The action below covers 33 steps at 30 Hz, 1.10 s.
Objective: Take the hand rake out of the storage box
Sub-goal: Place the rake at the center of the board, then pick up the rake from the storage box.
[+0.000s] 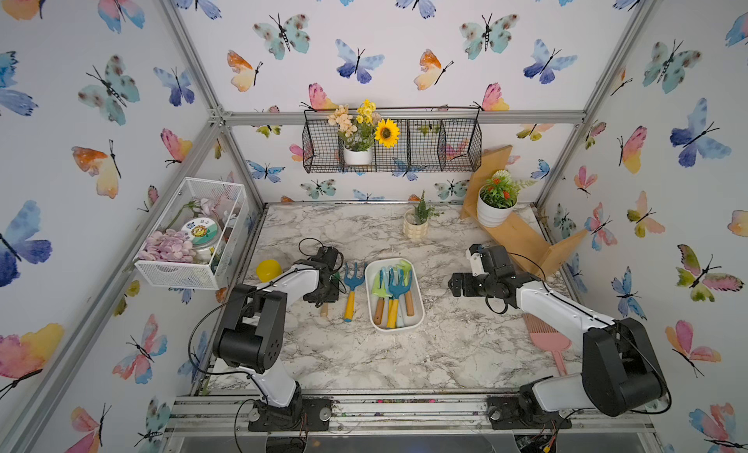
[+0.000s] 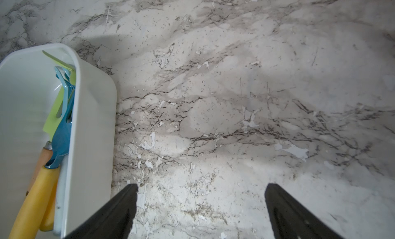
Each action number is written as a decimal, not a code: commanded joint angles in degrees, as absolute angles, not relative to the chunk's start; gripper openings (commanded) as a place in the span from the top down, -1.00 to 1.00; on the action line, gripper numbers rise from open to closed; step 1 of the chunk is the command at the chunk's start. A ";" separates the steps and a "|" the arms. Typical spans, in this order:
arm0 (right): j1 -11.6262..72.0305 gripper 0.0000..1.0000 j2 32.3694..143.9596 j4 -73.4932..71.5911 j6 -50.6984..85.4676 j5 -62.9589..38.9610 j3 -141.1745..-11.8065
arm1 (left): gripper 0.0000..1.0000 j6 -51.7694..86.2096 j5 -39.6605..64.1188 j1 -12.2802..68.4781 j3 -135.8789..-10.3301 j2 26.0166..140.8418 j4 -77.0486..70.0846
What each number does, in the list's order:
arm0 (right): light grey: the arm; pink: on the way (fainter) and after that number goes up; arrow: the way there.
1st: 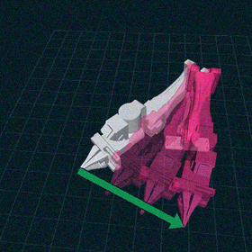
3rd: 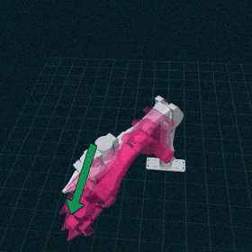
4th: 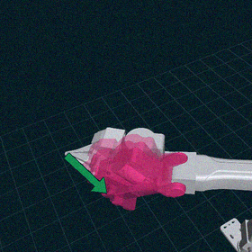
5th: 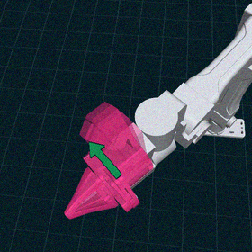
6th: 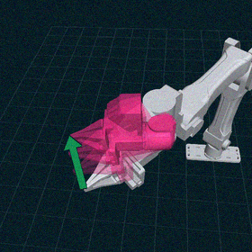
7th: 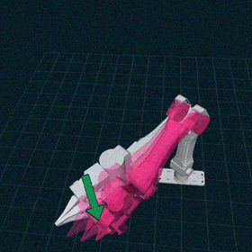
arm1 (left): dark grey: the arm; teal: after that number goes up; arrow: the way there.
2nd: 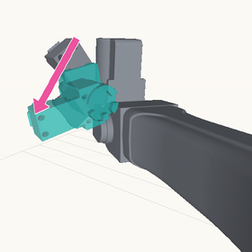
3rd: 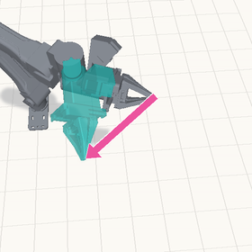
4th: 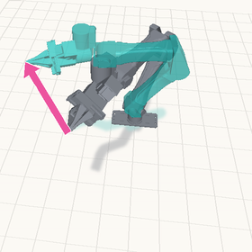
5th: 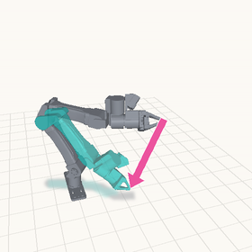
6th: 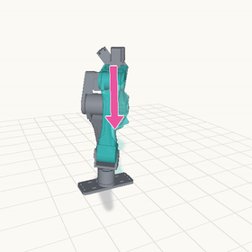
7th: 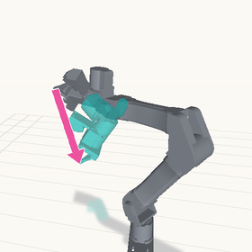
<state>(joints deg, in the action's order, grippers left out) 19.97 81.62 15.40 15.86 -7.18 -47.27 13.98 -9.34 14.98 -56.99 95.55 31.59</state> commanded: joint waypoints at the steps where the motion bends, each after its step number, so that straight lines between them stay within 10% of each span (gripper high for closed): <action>1: 20.30 -0.96 80.86 17.00 15.29 -8.09 -47.72 | 0.18 17.65 -12.53 16.06 -61.06 91.15 38.36; 14: 20.30 -0.96 80.71 19.56 14.96 -6.34 -49.39 | 0.09 39.91 -12.65 44.33 -70.81 93.31 42.59; 33: 20.30 -0.96 80.77 19.25 15.21 -5.88 -46.74 | 0.17 33.19 -0.84 46.93 -71.86 103.83 35.33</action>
